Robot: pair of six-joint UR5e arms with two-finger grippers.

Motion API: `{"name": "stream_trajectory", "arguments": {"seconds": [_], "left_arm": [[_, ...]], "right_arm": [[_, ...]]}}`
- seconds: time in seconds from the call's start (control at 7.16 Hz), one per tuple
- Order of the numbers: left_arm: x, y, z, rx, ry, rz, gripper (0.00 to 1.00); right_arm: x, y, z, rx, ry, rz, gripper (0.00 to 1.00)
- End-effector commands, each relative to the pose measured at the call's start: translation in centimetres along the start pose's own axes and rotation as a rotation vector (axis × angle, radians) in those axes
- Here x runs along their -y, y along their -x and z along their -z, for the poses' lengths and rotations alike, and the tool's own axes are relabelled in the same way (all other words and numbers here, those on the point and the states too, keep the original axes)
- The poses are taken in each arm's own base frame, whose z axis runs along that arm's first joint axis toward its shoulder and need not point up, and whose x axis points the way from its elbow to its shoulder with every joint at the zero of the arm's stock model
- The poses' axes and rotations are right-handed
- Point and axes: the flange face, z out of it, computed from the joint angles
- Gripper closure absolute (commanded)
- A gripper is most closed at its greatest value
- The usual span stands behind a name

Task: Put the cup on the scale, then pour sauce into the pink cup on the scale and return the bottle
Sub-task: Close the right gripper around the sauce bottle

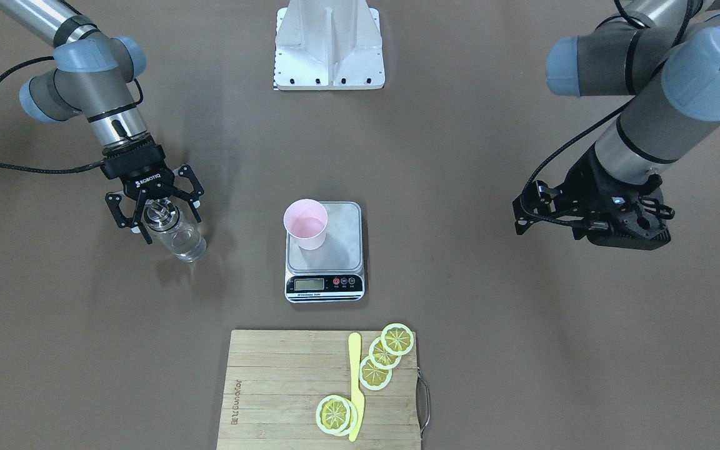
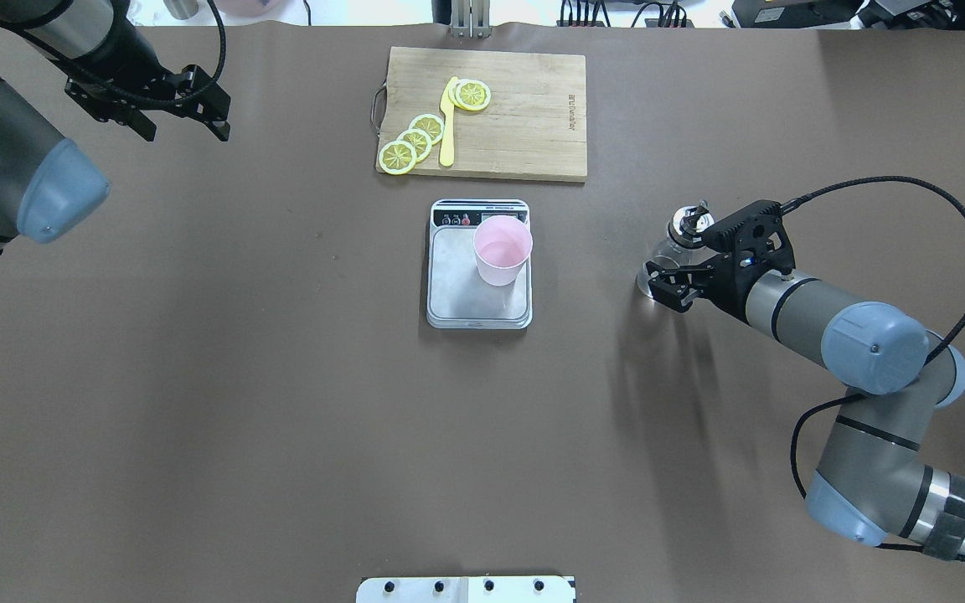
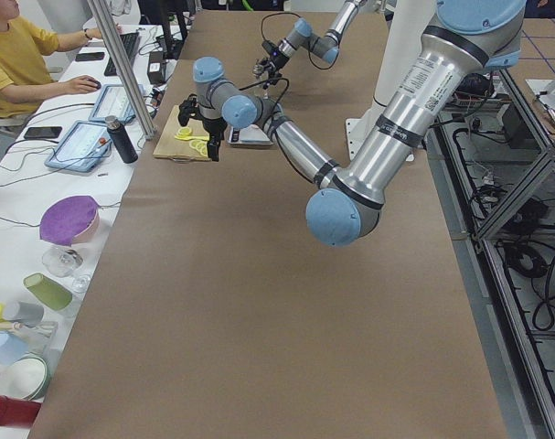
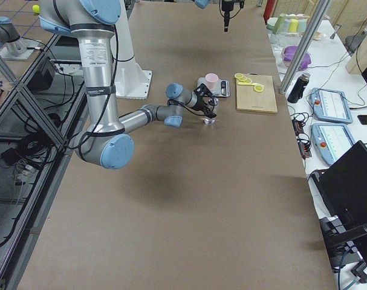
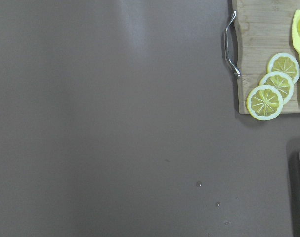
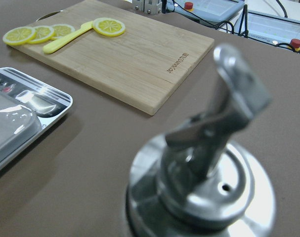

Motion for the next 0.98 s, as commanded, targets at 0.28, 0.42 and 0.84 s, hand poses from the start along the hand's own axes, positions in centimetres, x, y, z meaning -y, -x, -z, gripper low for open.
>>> {"name": "stream_trajectory", "arguments": {"seconds": [0.28,0.42,0.84], "left_arm": [[0.0,-0.1,0.1,-0.001,-0.001,-0.001,0.00],[0.1,-0.1,0.1,-0.001,-0.001,-0.001,0.00],[0.0,-0.2,0.1,-0.002,-0.002,-0.002,0.00]], "right_arm": [[-1.7,0.8,0.4,0.007,-0.093,-0.047,0.06],[-2.4,1.8,0.3,0.007,-0.099,-0.042,0.06],[-4.2,1.2,-0.7,0.044,-0.131,-0.055,0.06]]}}
